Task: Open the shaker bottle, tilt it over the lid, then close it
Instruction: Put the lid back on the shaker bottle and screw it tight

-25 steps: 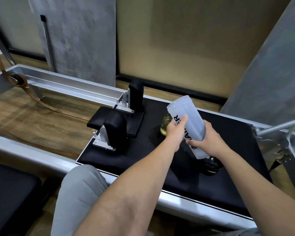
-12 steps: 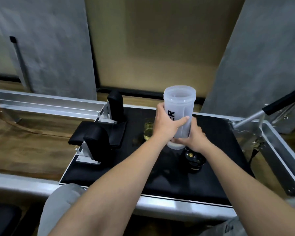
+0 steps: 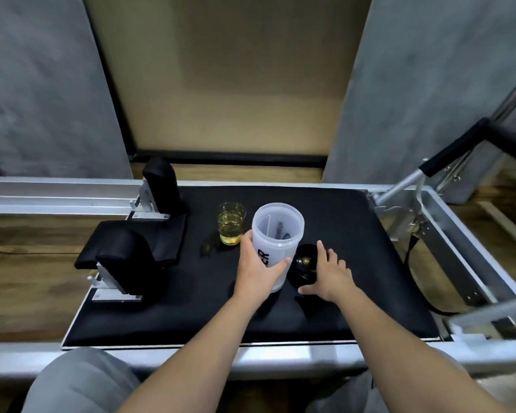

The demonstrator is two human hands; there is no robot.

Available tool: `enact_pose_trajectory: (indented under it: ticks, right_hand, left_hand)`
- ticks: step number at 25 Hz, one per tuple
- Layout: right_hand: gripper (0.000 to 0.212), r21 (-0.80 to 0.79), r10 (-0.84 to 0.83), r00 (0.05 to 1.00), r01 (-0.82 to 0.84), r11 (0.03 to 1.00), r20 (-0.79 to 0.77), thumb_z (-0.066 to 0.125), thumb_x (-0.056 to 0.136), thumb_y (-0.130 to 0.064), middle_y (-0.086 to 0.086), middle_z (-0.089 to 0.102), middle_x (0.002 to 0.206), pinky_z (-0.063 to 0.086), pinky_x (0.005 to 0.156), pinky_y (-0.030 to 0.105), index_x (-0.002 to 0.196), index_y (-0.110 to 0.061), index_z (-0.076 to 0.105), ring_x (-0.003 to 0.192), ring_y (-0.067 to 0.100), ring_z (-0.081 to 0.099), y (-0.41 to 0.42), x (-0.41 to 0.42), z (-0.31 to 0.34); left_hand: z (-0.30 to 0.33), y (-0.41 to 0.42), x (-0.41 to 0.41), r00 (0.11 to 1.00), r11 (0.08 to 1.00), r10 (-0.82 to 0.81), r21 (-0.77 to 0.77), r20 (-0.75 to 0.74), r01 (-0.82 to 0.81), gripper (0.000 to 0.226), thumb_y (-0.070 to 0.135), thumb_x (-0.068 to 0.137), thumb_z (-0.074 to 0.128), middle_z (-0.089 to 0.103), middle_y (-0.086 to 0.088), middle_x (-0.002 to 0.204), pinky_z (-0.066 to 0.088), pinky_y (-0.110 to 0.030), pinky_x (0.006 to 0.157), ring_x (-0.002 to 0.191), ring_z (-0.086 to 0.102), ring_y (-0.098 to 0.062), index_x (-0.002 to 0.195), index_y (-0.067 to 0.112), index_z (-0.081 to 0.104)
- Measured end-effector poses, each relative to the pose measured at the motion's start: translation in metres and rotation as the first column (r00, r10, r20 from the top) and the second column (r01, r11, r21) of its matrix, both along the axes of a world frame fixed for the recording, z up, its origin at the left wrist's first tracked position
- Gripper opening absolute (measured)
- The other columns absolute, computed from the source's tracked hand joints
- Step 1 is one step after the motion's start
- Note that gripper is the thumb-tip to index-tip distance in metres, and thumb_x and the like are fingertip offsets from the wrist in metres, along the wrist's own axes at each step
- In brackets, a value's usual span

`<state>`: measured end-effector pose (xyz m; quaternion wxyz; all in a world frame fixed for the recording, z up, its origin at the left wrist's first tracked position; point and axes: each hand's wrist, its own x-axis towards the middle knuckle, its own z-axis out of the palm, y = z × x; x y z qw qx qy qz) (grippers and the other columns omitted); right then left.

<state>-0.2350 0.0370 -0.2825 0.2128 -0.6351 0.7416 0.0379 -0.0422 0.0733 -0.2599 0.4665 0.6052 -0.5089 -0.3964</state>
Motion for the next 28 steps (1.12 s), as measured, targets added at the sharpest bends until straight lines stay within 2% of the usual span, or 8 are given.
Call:
enact_pose_trajectory:
  ticks: [6,9,11,14,18,21,24,28]
  right_hand:
    - [0.132,-0.095,-0.135,0.975,0.153,0.984,0.175,0.084,0.076,-0.052,0.012,0.016,0.167,0.029,0.118,0.047,0.162,-0.015,-0.009,0.146,0.037,0.030,-0.005,0.001,-0.020]
    - [0.123,-0.134,-0.145,0.967,0.175,0.975,0.209,0.085,0.073,-0.048,0.011,0.026,0.157,0.034,0.114,0.045,0.161,-0.019,0.005,0.139,0.037,0.037,-0.007,0.006,-0.019]
    - [0.115,-0.194,-0.137,0.943,0.202,0.960,0.302,0.087,0.070,-0.044,0.010,0.030,0.151,0.037,0.111,0.048,0.157,-0.023,0.015,0.135,0.039,0.042,-0.012,0.003,-0.005]
    - [0.105,-0.362,-0.075,0.888,0.260,0.895,0.453,0.089,0.070,-0.037,0.009,0.031,0.148,0.041,0.107,0.049,0.151,-0.023,0.024,0.131,0.039,0.045,-0.026,-0.005,0.044]
    - [0.097,-0.606,0.093,0.845,0.297,0.738,0.526,0.089,0.072,-0.031,0.006,0.032,0.148,0.040,0.107,0.042,0.147,-0.020,0.029,0.134,0.029,0.040,-0.043,-0.007,0.134]
    - [0.098,-0.732,0.269,0.842,0.198,0.652,0.467,0.089,0.072,-0.029,0.004,0.032,0.149,0.038,0.106,0.036,0.148,-0.018,0.029,0.134,0.024,0.039,-0.038,0.007,0.177]
    - [0.101,-0.800,0.424,0.829,0.046,0.599,0.365,0.089,0.071,-0.022,0.005,0.031,0.155,0.036,0.107,0.034,0.150,-0.017,0.027,0.136,0.028,0.036,-0.027,0.020,0.191]
    - [0.105,-0.886,0.551,0.810,-0.089,0.455,0.202,0.091,0.069,-0.020,0.010,0.027,0.161,0.037,0.109,0.041,0.149,-0.026,0.024,0.132,0.036,0.039,-0.022,0.018,0.188]
  left_hand:
    - [-0.009,-0.004,0.000,0.999,1.000,0.016,-0.015,0.046,-0.016,0.087,0.031,0.072,0.094,0.053,0.009,0.135,0.051,-0.038,0.104,0.125,0.054,-0.015,0.135,0.034,0.035]
    - [-0.002,-0.002,0.003,0.998,0.999,-0.037,-0.016,0.049,0.038,0.094,0.038,0.069,0.095,0.050,0.013,0.139,0.046,-0.031,0.103,0.130,0.052,-0.012,0.137,0.039,0.029]
    - [0.007,0.001,0.007,0.996,0.996,-0.070,-0.044,0.059,0.073,0.111,0.054,0.064,0.091,0.042,0.018,0.149,0.040,-0.024,0.107,0.135,0.044,0.001,0.150,0.037,0.023]
    - [0.039,-0.004,0.009,0.998,0.974,0.000,-0.227,0.057,0.013,0.111,0.058,0.071,0.080,0.034,0.014,0.160,0.029,-0.016,0.113,0.142,0.030,0.014,0.160,0.023,0.023]
    - [0.125,-0.033,-0.001,0.986,0.843,0.053,-0.536,0.157,0.040,0.075,0.033,0.087,0.076,0.048,-0.006,0.154,0.031,-0.023,0.120,0.146,0.042,-0.013,0.150,0.006,0.045]
    - [0.192,-0.050,-0.010,0.931,0.916,-0.054,-0.354,0.361,0.190,0.089,0.045,0.086,0.080,0.040,-0.005,0.163,0.028,-0.034,0.125,0.151,0.033,-0.017,0.157,0.010,0.039]
    - [0.221,-0.060,-0.015,0.892,0.961,-0.152,-0.148,0.425,0.235,0.114,0.061,0.078,0.081,0.034,-0.003,0.167,0.030,-0.032,0.117,0.153,0.030,-0.019,0.163,0.011,0.024]
    - [0.225,-0.058,-0.005,0.863,0.966,-0.175,-0.086,0.474,0.243,0.086,0.066,0.070,0.084,0.063,0.012,0.120,0.045,-0.026,0.084,0.114,0.061,-0.014,0.137,0.019,0.057]
